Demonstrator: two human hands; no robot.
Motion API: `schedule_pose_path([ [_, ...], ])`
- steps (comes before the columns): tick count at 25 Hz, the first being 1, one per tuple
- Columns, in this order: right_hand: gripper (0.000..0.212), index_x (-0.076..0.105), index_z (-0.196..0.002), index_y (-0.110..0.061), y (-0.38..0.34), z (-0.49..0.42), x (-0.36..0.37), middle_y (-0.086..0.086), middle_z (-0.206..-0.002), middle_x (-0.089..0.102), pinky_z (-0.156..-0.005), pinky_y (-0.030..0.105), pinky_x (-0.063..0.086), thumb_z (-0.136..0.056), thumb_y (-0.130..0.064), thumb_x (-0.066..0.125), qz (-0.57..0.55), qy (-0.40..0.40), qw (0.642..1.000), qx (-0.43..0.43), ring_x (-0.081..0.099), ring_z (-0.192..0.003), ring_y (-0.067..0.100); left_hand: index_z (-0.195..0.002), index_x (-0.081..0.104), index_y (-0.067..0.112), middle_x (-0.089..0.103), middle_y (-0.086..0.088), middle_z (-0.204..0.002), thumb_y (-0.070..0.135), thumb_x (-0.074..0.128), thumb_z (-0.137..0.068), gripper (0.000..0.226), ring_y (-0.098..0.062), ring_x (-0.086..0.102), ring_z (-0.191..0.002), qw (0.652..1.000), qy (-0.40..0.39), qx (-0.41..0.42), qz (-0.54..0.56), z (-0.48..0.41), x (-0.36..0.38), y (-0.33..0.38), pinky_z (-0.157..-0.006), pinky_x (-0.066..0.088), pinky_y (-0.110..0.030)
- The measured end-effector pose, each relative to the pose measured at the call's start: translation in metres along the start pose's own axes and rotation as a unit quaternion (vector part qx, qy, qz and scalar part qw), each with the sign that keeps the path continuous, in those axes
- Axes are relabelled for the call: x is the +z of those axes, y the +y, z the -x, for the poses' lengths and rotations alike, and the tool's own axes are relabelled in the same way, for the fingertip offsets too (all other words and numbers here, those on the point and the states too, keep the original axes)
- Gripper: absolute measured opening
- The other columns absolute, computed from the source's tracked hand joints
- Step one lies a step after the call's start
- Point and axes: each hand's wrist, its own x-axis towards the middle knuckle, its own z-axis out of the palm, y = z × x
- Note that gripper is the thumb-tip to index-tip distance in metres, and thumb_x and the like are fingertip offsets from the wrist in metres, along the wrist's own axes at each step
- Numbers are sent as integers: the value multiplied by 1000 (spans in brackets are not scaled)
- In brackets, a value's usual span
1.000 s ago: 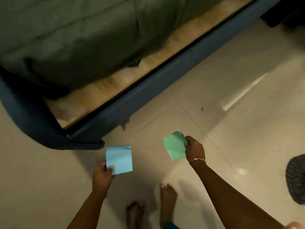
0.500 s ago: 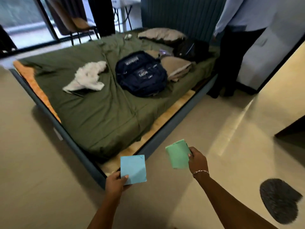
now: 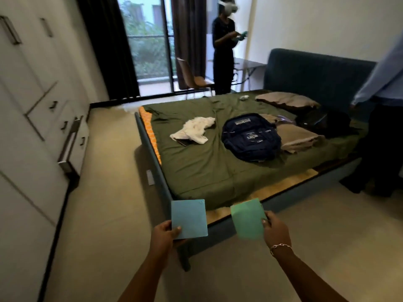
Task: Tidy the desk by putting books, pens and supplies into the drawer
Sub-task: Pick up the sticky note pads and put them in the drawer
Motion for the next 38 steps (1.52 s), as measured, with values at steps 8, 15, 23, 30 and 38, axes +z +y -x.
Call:
schedule_pose_path([
  [8,20,59,-105,6,-102,118,79,23,-100,64,-72,36,46,-90,4,48,-68,-203,962,-170,60,-91,33,-116,55,-9,64,-10,-87,-6,52,-89,27,-22,62,-77,968,222,11,112,158,-140,-40,-54,57,-21],
  [15,21,62,-102,6,-216,331,167,21,-96,63,-70,34,39,-86,9,49,-100,-379,867,-308,53,-82,25,-109,53,5,59,-13,-104,-3,49,-92,19,-28,61,-98,866,445,23,227,354,-292,-76,-67,57,-31],
  [23,25,59,-107,13,-300,632,227,26,-105,62,-62,20,41,-85,13,49,-127,-546,727,-397,57,-93,31,-114,52,-2,59,-20,-116,-4,53,-89,25,-28,60,-98,728,618,69,288,583,-435,-141,-75,55,-37],
  [30,26,58,-107,14,-312,839,245,27,-105,62,-67,34,45,-84,14,47,-105,-673,650,-337,51,-87,24,-122,50,-3,61,-18,-110,-6,52,-89,34,-30,61,-98,590,743,28,316,735,-491,-203,-74,55,-38],
  [38,29,64,-107,1,-308,956,266,23,-103,67,-85,49,51,-80,3,54,-15,-699,595,-396,63,-94,38,-118,56,-5,62,-18,-117,-3,62,-84,34,-32,62,-102,510,826,-104,217,792,-544,-259,-82,56,-44],
])
